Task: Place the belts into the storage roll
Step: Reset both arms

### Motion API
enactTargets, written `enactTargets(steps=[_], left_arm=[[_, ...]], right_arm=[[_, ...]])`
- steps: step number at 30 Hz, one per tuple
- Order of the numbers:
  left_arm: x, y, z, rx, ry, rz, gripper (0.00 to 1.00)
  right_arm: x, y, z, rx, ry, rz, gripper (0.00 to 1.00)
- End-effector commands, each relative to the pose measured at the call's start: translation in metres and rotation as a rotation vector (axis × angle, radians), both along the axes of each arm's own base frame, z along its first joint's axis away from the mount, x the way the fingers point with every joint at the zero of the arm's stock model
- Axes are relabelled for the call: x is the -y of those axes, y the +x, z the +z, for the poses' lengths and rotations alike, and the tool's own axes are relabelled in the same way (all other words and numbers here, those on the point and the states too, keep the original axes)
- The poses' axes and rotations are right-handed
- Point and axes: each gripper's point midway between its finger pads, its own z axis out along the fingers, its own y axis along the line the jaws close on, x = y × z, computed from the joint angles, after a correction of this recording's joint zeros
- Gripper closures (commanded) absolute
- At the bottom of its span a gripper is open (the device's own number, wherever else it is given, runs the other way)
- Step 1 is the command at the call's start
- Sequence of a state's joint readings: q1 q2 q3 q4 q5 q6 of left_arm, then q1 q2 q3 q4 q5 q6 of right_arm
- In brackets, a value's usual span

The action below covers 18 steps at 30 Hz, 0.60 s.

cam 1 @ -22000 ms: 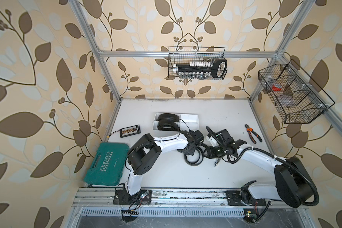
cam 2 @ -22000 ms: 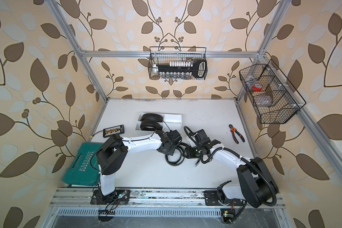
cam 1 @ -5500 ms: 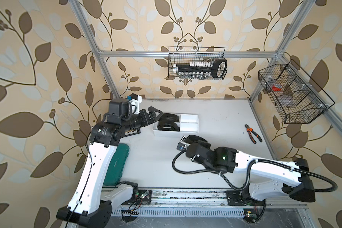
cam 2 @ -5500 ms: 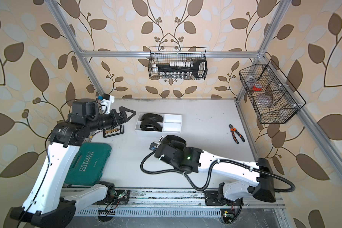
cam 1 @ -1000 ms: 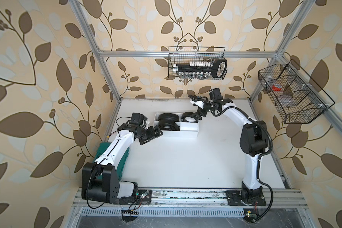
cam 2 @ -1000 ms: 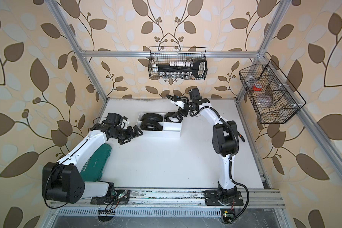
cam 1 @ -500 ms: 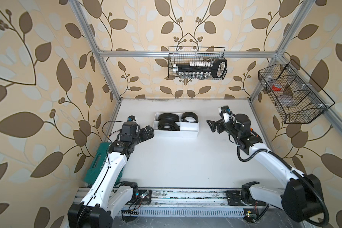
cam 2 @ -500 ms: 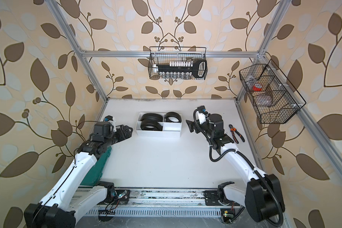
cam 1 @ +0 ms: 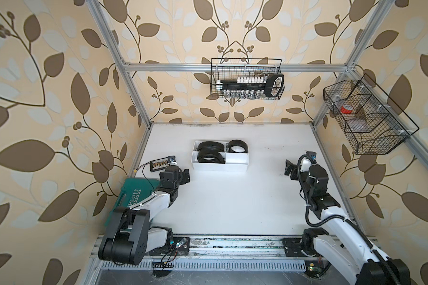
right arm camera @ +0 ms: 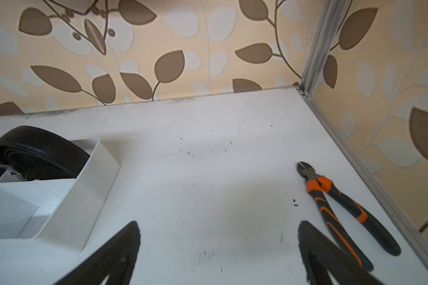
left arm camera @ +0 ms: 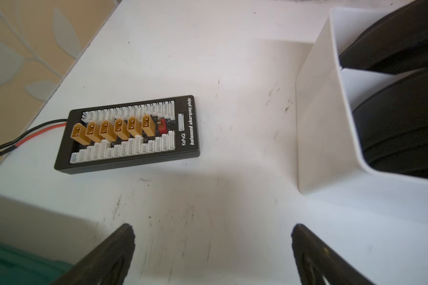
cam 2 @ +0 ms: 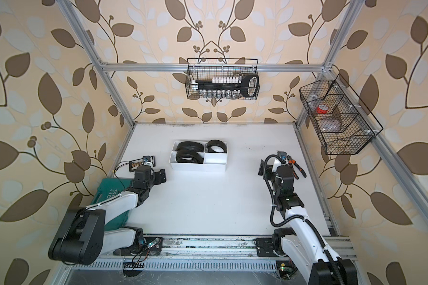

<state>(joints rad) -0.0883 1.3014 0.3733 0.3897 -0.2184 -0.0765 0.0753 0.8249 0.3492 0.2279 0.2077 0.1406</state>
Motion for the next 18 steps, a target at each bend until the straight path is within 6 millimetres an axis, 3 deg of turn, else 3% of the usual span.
enactTargets(steps=[1,3,8,11,15,18], left_arm=[[0.0,0.029,0.037,0.231,0.03,-0.027,0.01],[0.005,0.031,0.016,0.239,0.028,-0.074,0.01],[0.001,0.041,0.012,0.17,0.01,-0.056,0.01],[0.002,0.04,0.011,0.165,0.008,-0.057,0.01],[0.002,0.039,0.012,0.166,0.009,-0.059,0.01],[0.001,0.04,0.011,0.166,0.007,-0.058,0.01]], right_arm=[[0.018,-0.005,0.007,0.095,-0.005,-0.092,0.01],[0.017,-0.005,-0.003,0.085,-0.004,-0.088,0.01],[0.018,-0.007,-0.01,0.232,-0.035,-0.085,0.01],[0.014,0.012,-0.032,0.152,-0.044,-0.062,0.0],[0.002,0.04,-0.039,0.13,-0.115,-0.008,0.0],[0.0,0.053,-0.063,0.112,-0.134,0.003,0.01]])
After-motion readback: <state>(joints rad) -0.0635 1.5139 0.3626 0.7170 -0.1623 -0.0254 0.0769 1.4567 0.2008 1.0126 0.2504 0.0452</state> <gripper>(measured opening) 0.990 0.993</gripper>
